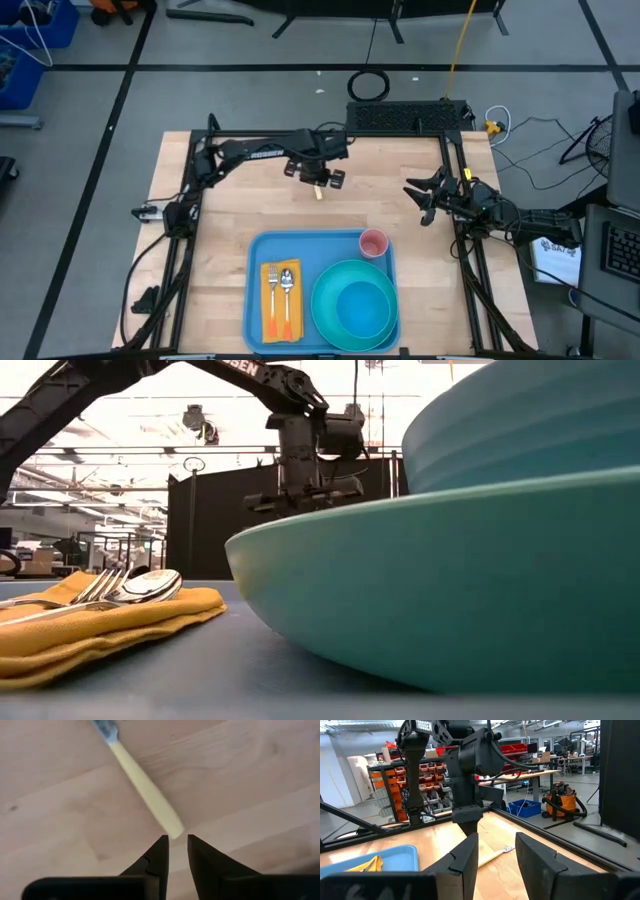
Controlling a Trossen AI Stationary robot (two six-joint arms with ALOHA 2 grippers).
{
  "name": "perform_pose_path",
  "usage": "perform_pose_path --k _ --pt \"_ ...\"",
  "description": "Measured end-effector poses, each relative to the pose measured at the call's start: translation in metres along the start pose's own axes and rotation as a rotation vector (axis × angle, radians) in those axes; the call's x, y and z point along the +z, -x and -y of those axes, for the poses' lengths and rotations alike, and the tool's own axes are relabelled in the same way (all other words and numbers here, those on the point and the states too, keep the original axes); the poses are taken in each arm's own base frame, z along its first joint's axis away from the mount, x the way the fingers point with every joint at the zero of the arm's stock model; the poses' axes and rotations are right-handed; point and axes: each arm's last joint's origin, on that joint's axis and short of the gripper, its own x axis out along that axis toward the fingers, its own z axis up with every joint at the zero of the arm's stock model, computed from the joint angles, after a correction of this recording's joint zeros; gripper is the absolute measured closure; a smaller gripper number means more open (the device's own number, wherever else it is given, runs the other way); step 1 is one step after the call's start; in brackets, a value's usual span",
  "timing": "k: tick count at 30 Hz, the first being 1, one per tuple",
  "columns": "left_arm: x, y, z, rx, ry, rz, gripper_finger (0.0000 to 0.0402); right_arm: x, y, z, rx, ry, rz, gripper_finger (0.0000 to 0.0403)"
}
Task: Set up tray
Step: Put the table knife on the blue serving tray
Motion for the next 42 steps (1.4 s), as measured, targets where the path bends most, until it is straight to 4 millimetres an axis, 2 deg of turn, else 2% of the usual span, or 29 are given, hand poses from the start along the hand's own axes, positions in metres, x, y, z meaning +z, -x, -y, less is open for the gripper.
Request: perform_pose_path --k 6,9,14,26,35,42 --pt "0.004 -0.012 0.008 -0.014 0.013 0.062 0.0349 0.0 0.0 0.0 0.0 0.0 0.0 0.028" --pt "0.006 -0.015 0.008 -0.007 0.059 0.094 0.0346 0.0 0.0 0.0 0.0 0.0 0.0 0.028" --pt "0.01 -0.016 0.009 -0.02 0.106 0.115 0.0318 0.0 0.0 0.0 0.0 0.0 0.0 0.028" --pt "0.003 -0.016 0.012 -0.011 0.145 0.111 0.0232 0.0 0.0 0.0 0.0 0.0 -0.001 0.028" --pt "-0.004 -0.034 0.001 0.031 0.229 0.014 0.0249 0.0 0.0 0.0 0.0 0.0 -0.001 0.028" --pt "-0.005 -0.051 -0.005 0.027 0.255 0.015 0.0265 0.0 0.0 0.0 0.0 0.0 -0.002 0.028"
